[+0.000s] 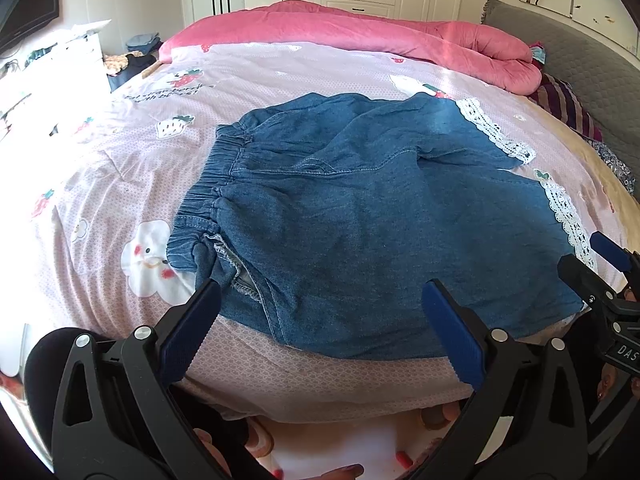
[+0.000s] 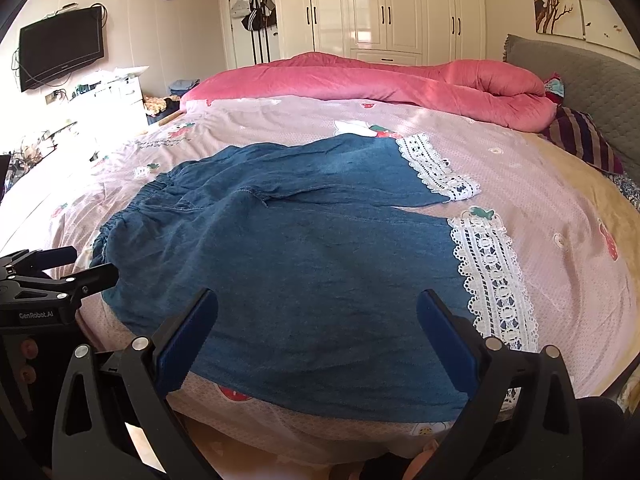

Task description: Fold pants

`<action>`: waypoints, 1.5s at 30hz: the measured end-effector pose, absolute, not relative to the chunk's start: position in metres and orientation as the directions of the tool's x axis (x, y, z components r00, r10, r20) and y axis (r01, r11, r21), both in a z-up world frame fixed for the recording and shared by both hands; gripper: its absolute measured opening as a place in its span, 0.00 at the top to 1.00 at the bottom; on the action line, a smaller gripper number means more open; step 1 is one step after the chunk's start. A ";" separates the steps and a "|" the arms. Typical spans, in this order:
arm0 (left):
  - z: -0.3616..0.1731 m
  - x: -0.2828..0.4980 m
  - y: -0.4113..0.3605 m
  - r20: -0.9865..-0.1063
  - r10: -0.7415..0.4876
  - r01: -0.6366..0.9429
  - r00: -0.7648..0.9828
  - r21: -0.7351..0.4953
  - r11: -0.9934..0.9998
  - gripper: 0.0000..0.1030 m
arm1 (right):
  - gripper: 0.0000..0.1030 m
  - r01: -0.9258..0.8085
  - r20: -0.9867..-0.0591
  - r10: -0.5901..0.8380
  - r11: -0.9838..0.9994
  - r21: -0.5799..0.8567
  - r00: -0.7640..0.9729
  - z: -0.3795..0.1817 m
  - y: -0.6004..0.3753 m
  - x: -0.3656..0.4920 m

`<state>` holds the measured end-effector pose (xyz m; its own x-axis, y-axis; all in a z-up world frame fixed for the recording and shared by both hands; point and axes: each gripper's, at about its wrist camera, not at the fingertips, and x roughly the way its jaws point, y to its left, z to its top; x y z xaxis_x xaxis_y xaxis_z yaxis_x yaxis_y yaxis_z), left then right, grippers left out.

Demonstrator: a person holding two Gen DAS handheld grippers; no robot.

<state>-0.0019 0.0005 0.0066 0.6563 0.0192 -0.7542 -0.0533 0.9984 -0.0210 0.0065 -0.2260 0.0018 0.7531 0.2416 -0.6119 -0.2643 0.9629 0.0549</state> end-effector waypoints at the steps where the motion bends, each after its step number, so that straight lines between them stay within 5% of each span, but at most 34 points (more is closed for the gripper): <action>1: 0.007 -0.002 0.000 -0.754 0.019 -0.052 0.657 -0.021 0.998 0.08 | 0.04 -0.265 -0.614 0.241 0.963 0.054 0.752 0.001 -0.226 0.007; 45: 0.009 -0.002 -0.001 -0.746 0.030 -0.055 0.665 -0.009 0.998 0.08 | 0.04 -0.258 -0.621 0.237 0.964 0.057 0.747 -0.002 -0.227 0.009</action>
